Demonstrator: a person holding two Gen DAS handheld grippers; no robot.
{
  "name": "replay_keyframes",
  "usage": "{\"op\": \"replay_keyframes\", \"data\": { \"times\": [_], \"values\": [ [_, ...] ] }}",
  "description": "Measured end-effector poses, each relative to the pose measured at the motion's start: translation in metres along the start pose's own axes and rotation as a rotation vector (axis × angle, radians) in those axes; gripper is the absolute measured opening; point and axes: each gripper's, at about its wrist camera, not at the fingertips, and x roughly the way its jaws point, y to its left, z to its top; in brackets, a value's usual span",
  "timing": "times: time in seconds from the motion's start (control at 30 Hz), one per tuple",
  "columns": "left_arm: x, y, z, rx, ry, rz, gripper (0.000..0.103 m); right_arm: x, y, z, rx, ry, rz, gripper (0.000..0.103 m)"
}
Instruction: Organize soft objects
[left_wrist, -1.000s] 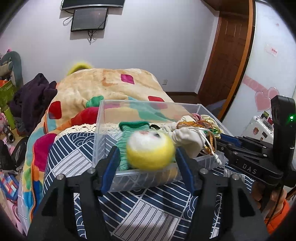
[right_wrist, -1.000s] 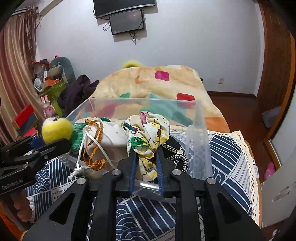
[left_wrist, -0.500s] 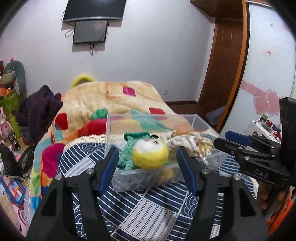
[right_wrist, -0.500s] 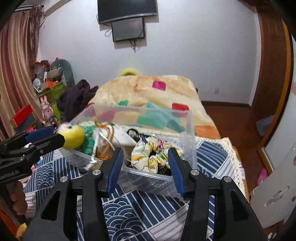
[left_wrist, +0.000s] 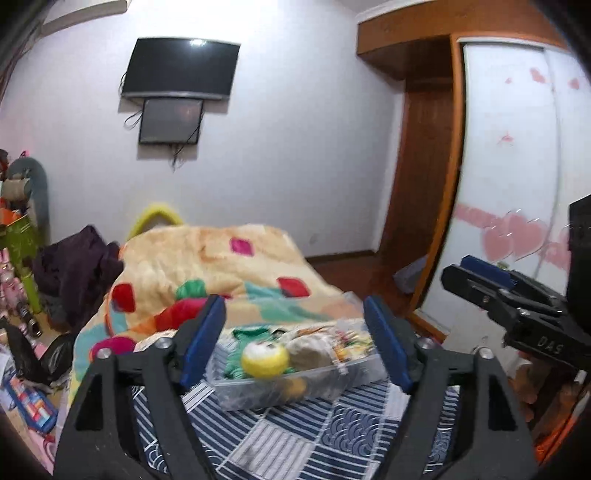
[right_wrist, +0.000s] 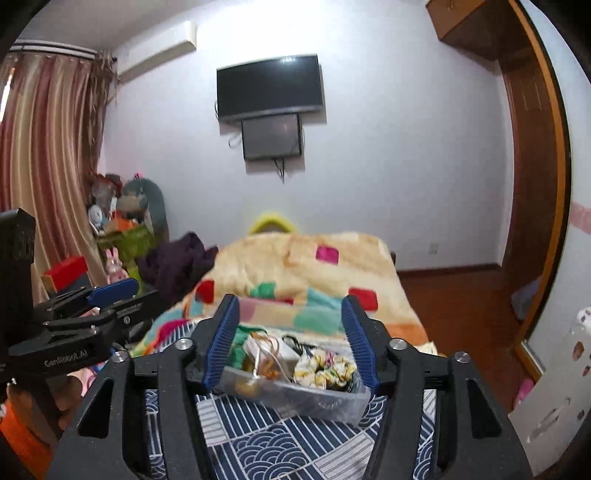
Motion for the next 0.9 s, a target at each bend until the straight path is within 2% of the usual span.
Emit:
{"op": "replay_keyframes", "data": {
  "times": [0.1,0.2,0.27,0.4,0.53,0.7,0.9],
  "values": [
    [-0.017,-0.008,0.004,0.013,-0.047,0.021,0.099,-0.012,0.004,0.004,-0.007,-0.048,-0.022,0.076],
    [-0.033,-0.013,0.008,0.024,-0.094,0.057,0.102,-0.022,0.006,0.005,-0.015,-0.079,-0.028,0.079],
    [-0.039,-0.013,0.01,0.019,-0.107,0.06,0.102,-0.026,0.008,0.007,-0.016,-0.089,-0.019,0.084],
    [-0.049,-0.011,0.012,0.013,-0.118,0.047,0.103,-0.034,0.012,0.003,-0.03,-0.11,-0.024,0.088],
    [-0.051,-0.01,0.013,0.017,-0.127,0.06,0.103,-0.037,0.013,0.001,-0.011,-0.13,-0.026,0.102],
    [-0.053,-0.018,0.011,0.055,-0.143,0.085,0.103,-0.04,0.013,0.002,-0.008,-0.145,-0.034,0.103],
    [-0.054,-0.022,0.01,0.06,-0.143,0.078,0.103,-0.04,0.013,-0.002,-0.003,-0.137,-0.02,0.103]
  ]
}}
